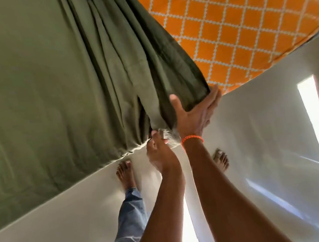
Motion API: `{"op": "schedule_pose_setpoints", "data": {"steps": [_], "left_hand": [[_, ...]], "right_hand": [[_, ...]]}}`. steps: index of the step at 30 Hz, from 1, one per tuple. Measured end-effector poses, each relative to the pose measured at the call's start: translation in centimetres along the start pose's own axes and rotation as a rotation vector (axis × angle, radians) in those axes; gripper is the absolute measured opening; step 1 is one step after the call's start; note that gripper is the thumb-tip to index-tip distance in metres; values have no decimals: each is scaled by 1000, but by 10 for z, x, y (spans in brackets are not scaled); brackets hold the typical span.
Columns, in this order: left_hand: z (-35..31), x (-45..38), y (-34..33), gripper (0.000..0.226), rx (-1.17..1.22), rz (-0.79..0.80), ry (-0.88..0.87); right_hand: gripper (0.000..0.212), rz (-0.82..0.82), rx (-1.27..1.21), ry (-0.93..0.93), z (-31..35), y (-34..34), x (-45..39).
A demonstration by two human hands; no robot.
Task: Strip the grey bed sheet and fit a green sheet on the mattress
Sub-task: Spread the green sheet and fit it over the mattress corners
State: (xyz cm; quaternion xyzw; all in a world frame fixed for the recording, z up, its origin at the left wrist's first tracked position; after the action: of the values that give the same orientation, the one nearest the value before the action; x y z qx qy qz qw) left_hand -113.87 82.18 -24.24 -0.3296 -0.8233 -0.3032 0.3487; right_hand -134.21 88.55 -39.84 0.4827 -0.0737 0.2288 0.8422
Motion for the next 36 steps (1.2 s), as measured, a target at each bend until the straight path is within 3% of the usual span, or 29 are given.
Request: {"op": "schedule_pose_setpoints", "data": {"steps": [1, 2, 4, 6, 8, 11, 14, 17, 20, 24, 27, 28, 30, 32, 35, 36], "left_hand": [[5, 3, -11, 61, -18, 13, -10], [4, 9, -22, 52, -33, 24, -37], [-9, 17, -38, 16, -137, 25, -148], [-27, 34, -52, 20, -279, 1, -327], [-37, 57, -66, 28, -523, -49, -517], [-30, 86, -98, 36, -652, 19, -670], [-20, 109, -149, 34, -488, 267, -567], [-20, 146, -218, 34, -474, 473, -491], [-20, 156, -275, 21, -468, 577, -425], [-26, 149, -306, 30, -171, 899, -112], [-35, 122, -274, 31, -124, 741, -97], [-40, 107, -252, 34, -100, 648, -186], [-56, 83, -205, 29, -286, 361, -555], [-69, 73, -172, 26, -654, 139, -865], [-71, 67, -165, 57, -1104, 121, -1049], [-69, 66, -168, 56, -1196, 133, -1105]], "right_hand": [[113, 22, 33, 189, 85, 16, 14], [110, 86, 86, 284, 153, 41, 27], [73, 151, 255, 442, 247, 63, 55], [29, 317, 394, 547, 244, 75, 54], [15, 393, 492, 654, 234, 89, 36], [31, 317, 442, 671, 266, 130, -19], [32, 106, 514, 557, 308, 171, -97], [31, -66, 394, 366, 357, 193, -164], [33, 20, 174, 380, 394, 179, -195], [75, 308, 72, 604, 390, 134, -181], [68, 297, 9, 766, 352, 129, -151], [64, 239, -35, 803, 337, 136, -137], [57, 85, -53, 791, 306, 153, -108], [58, -42, 48, 590, 272, 164, -85], [83, 17, 99, 115, 233, 153, -84], [80, 66, 21, 25, 230, 144, -90]]}}
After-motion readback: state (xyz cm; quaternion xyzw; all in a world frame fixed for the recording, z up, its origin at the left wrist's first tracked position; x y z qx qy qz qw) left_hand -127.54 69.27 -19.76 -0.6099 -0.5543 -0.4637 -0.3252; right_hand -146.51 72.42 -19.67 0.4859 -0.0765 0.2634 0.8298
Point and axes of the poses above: each hand's wrist, its own x-axis away from the middle knuckle, its own y-axis out of the back of the hand, z = x × y, the point moved 6 cm from there along -x, towards the middle knuckle, and after that the axes turned 4 degrees about x, right-handed, at the moved point
